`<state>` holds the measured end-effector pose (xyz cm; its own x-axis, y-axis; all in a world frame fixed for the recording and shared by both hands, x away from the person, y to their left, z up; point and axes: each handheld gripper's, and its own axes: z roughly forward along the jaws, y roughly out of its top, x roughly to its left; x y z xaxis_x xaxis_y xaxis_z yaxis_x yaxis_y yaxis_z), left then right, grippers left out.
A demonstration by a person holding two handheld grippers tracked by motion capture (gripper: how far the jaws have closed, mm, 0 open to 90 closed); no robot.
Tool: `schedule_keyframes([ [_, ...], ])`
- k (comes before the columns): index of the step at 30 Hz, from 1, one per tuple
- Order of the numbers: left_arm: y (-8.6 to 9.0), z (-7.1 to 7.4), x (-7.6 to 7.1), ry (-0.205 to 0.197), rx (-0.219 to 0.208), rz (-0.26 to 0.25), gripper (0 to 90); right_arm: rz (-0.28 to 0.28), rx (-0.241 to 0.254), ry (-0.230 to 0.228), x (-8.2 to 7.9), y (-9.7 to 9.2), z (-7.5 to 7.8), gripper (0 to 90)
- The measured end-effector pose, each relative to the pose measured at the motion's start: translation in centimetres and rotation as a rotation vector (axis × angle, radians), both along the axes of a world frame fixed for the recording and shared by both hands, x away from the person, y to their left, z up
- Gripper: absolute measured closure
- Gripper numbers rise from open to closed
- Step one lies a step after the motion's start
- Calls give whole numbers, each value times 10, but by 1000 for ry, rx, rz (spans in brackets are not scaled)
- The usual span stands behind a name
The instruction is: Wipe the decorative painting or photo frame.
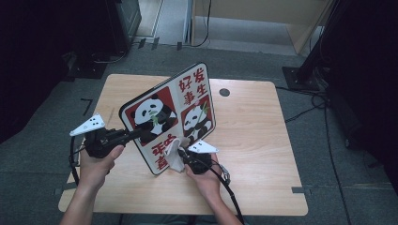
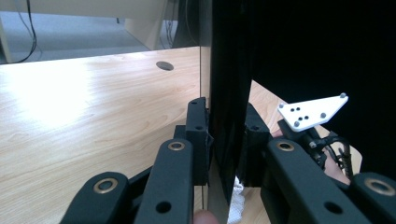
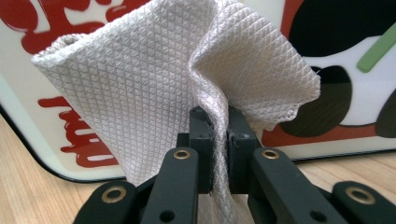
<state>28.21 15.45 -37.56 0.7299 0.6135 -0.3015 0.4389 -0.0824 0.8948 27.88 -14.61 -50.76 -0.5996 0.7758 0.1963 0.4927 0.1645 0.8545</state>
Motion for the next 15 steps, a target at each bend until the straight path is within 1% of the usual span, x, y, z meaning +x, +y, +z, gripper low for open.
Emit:
schedule_keyframes([
  [3,-3,-2,-2,3,8,3,747,-6,6,-20,0,-4,8,844],
  [7,-10,-9,-10,0,35,22,700,-23,11,-46,2,-11,20,844],
  [10,-12,-16,-16,3,41,37,679,-45,36,-87,8,-16,33,844],
  [11,-13,-19,-18,4,46,46,677,-47,43,-93,9,-17,37,844],
  [13,-15,-25,-20,17,55,56,672,-42,53,-121,11,-16,46,842],
  [14,-15,-29,-21,22,64,56,670,-33,51,-141,12,-14,50,842],
  [15,-16,-33,-22,33,65,59,669,-28,48,-149,12,-12,53,841],
])
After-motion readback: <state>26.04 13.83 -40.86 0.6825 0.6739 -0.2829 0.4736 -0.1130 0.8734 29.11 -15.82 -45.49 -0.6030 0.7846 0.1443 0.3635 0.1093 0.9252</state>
